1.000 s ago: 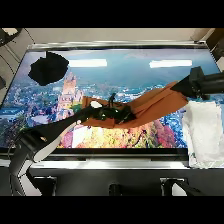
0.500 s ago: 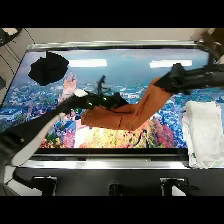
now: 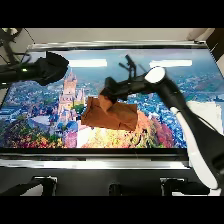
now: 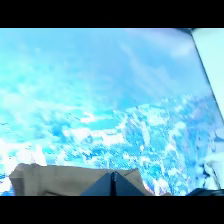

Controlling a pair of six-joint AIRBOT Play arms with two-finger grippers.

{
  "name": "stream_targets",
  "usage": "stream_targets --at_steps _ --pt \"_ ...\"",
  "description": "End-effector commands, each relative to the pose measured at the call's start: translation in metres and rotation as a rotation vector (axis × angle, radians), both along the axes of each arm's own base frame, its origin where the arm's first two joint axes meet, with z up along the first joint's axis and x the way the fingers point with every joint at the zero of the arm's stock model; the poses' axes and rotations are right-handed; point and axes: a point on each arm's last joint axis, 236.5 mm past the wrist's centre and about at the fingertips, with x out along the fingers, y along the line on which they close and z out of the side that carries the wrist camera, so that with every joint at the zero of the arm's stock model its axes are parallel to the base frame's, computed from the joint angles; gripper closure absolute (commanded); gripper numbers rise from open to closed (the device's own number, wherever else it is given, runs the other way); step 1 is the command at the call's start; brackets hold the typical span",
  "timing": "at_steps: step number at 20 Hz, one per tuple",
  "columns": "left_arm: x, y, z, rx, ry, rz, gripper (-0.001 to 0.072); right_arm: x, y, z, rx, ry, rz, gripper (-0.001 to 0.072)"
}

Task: Fold the shirts.

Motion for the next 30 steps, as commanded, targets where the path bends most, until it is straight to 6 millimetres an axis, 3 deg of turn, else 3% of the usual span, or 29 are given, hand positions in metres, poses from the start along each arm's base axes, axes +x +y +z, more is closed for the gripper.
stream_targets --at_steps 1,5,6,8,9,11,12,14,17,18,19,22,26,28,29,30 --pt "-0.023 0.042 0.028 0.050 -0.046 0.077 0.0681 0.006 0.052 -0.054 0.033 0.082 -0.026 0.0670" --pt "-0.033 0.029 0.027 0.056 -0.031 0.031 0.0681 0.019 0.075 -0.082 0.040 0.088 -0.091 0.0669" --pt "-0.033 0.025 0.027 0.055 -0.033 0.023 0.0682 0.020 0.078 -0.086 0.039 0.083 -0.103 0.0623" --pt "-0.034 0.020 0.027 0.055 -0.033 0.011 0.0681 0.029 0.080 -0.086 0.043 0.051 -0.135 0.0057" --pt "-0.035 0.019 0.027 0.055 -0.033 0.008 0.0681 0.031 0.077 -0.083 0.044 0.044 -0.139 0.0021" --pt "-0.034 0.021 0.026 0.064 -0.032 0.012 0.0681 0.025 0.057 -0.080 -0.003 0.047 -0.083 0.0024" --pt "-0.034 0.023 0.024 0.075 -0.030 0.015 0.0681 0.018 0.037 -0.084 -0.072 0.043 -0.031 0.0025" --pt "-0.033 0.028 0.020 0.104 -0.027 0.026 0.0681 0.006 -0.037 -0.104 -0.320 0.054 0.055 0.0027" --pt "-0.033 0.031 0.017 0.121 -0.024 0.032 0.0681 0.003 -0.182 -0.135 -0.681 0.194 0.001 0.0033" --pt "-0.033 0.031 0.017 0.122 -0.024 0.032 0.0681 -0.003 -0.215 -0.146 -0.707 0.276 -0.038 0.0034" --pt "-0.032 0.031 0.017 0.121 -0.023 0.032 0.0681 -0.012 -0.226 -0.158 -0.665 0.359 -0.076 0.0035" --pt "-0.032 0.031 0.016 0.120 -0.021 0.031 0.0681 -0.026 -0.200 -0.198 -0.445 0.447 -0.127 0.0037" --pt "-0.032 0.028 0.015 0.120 -0.018 0.025 0.0681 -0.011 -0.169 -0.216 -0.315 0.395 -0.161 0.0044" --pt "-0.032 0.023 0.013 0.119 -0.014 0.013 0.0680 -0.001 -0.161 -0.218 -0.288 0.378 -0.189 0.0126" --pt "-0.032 0.021 0.012 0.118 -0.013 0.008 0.0681 0.003 -0.154 -0.216 -0.260 0.380 -0.204 0.0218" --pt "-0.032 0.019 0.012 0.119 -0.012 0.002 0.0681 0.003 -0.147 -0.211 -0.226 0.385 -0.204 0.0452"
